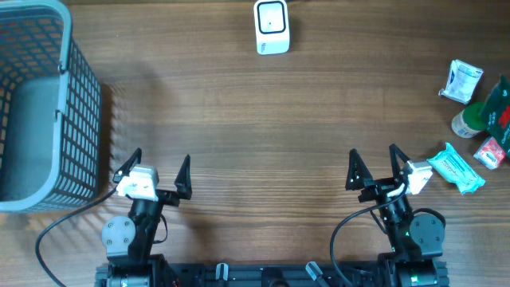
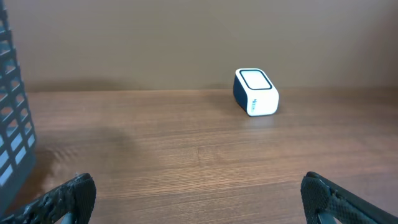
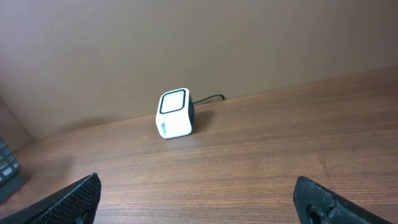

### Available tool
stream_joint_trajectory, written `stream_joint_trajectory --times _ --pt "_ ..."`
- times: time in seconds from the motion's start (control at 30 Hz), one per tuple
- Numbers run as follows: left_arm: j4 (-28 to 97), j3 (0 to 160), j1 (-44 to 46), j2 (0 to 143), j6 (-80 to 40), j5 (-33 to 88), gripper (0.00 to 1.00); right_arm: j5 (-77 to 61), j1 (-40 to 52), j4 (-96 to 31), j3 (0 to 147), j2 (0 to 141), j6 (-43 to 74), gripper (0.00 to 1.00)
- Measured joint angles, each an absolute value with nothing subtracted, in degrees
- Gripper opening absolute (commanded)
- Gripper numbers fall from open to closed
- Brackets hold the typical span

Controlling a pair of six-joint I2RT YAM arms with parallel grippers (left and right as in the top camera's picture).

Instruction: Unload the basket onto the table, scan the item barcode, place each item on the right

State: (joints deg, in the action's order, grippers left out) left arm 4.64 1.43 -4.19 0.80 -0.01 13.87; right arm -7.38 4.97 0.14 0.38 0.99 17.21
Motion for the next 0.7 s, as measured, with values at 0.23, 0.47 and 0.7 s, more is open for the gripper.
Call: stream_joint_trajectory --times 0.23,0.47,0.7 --pt "4.67 1.43 -4.19 0.8 -11.03 5.87 1.0 -7.4 4.97 0.14 0.4 0.99 17.21 1.0" --pt "4.89 1.43 -4.19 0.8 -14.55 2.9 1.0 -7.4 4.97 0.14 0.4 0.99 17.21 1.0" --pt "5.02 1.43 -4.19 0.8 -15.18 2.81 1.0 -7.4 4.97 0.14 0.4 0.99 17.21 1.0"
